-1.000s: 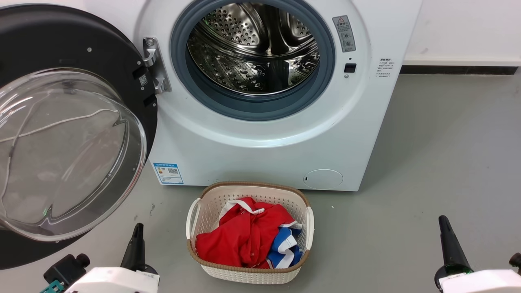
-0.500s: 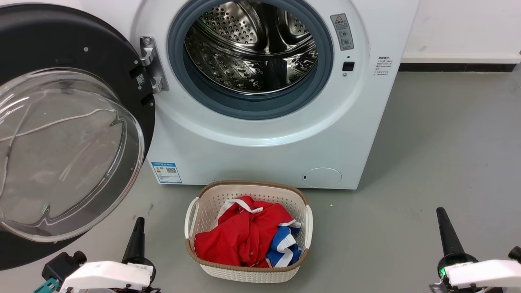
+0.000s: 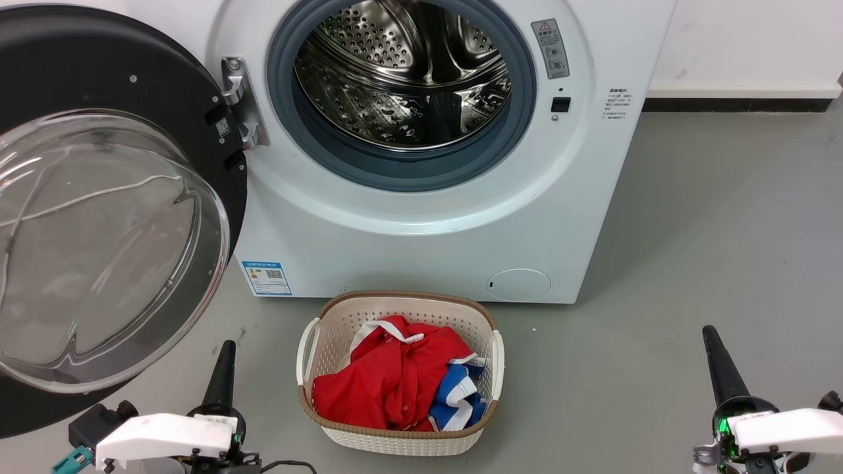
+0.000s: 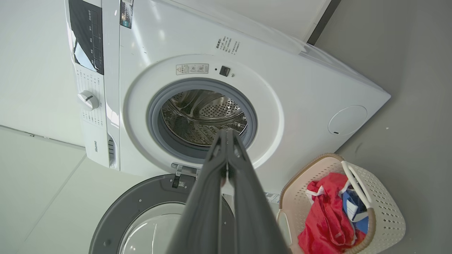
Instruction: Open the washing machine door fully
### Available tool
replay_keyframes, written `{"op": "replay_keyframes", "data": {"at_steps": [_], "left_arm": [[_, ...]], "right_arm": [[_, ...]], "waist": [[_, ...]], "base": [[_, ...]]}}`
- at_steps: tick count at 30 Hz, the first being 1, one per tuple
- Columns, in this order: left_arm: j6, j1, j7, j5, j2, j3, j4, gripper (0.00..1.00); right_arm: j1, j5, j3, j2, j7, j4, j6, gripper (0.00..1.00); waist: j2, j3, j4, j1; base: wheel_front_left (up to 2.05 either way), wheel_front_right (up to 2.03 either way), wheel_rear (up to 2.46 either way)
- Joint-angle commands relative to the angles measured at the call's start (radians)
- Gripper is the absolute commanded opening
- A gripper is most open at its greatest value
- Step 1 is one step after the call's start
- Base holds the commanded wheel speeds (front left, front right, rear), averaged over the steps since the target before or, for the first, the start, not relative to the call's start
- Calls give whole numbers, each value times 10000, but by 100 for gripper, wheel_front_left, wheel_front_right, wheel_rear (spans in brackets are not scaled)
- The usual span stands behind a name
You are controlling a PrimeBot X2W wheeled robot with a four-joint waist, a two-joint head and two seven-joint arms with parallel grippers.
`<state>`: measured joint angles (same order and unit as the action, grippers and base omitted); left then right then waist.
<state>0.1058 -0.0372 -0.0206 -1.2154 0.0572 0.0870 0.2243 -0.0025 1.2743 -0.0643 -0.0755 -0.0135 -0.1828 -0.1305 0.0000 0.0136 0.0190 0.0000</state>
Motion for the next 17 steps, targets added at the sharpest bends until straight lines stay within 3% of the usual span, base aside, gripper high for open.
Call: {"op": "replay_keyframes", "data": {"at_steps": [1,17], "left_arm": [[54,-219,-51,-247,11,51,-26,0],[143,-460,-414,-1735,-22,144,71,0]], "right_arm": [[-262,254,-24,-62,62,7,-3,0],[-608,1622,-75,-38,450,-245,-3,0]], "waist": [[0,-5,-5,0],[0,-62,-70,0]], "base": [[0,0,0],[0,0,0]]}}
